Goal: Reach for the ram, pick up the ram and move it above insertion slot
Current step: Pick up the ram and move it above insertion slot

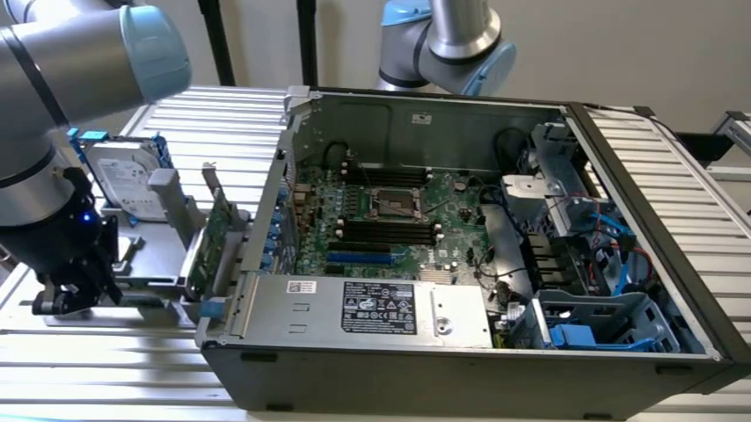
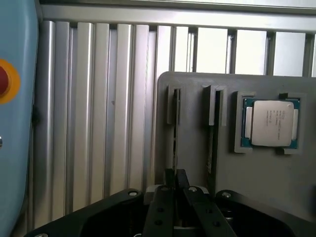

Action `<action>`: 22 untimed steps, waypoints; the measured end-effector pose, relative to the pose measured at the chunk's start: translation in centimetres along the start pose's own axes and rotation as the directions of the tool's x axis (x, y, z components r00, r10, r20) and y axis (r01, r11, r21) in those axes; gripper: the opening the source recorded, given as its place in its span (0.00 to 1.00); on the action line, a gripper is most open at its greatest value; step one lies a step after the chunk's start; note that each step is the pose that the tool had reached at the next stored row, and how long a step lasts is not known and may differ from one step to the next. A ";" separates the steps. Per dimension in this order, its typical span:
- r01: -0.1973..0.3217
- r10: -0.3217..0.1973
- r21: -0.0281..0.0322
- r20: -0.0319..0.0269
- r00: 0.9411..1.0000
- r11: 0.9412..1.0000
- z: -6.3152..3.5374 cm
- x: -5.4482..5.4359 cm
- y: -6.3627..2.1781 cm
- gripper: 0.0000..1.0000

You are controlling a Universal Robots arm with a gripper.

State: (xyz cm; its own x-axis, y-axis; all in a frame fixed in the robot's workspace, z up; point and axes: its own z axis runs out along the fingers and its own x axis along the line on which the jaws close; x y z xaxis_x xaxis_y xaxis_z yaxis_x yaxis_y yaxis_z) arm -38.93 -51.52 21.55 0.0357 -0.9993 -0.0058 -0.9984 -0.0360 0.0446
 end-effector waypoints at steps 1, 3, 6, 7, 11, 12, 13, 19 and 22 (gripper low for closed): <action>0.000 0.000 0.000 0.000 1.000 1.000 -0.19 0.0 0.00 0.13; 0.000 0.000 0.000 0.000 1.000 1.000 -0.70 0.0 -0.01 0.13; 0.000 0.000 0.000 0.000 1.000 1.000 -1.79 0.0 -0.01 0.13; 0.000 0.000 0.000 0.000 1.000 1.000 -2.24 0.0 -0.01 0.13; 0.000 0.000 0.000 0.001 1.000 1.000 -4.06 0.0 -0.09 0.13; 0.000 0.000 0.000 0.001 1.000 1.000 -4.51 0.0 -0.14 0.13; 0.000 0.000 0.000 0.001 1.000 1.000 -4.97 0.0 -0.20 0.13; 0.000 0.000 0.000 0.001 1.000 1.000 -7.73 0.0 -0.69 0.13; 0.000 0.000 0.000 0.001 1.000 1.000 -9.09 0.0 -1.06 0.13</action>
State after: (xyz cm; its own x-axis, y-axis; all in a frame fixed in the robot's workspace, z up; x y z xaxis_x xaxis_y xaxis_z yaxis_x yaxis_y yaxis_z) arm -37.47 -51.52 30.59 0.0358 -0.9993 -0.0065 -0.9984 -0.0360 0.0445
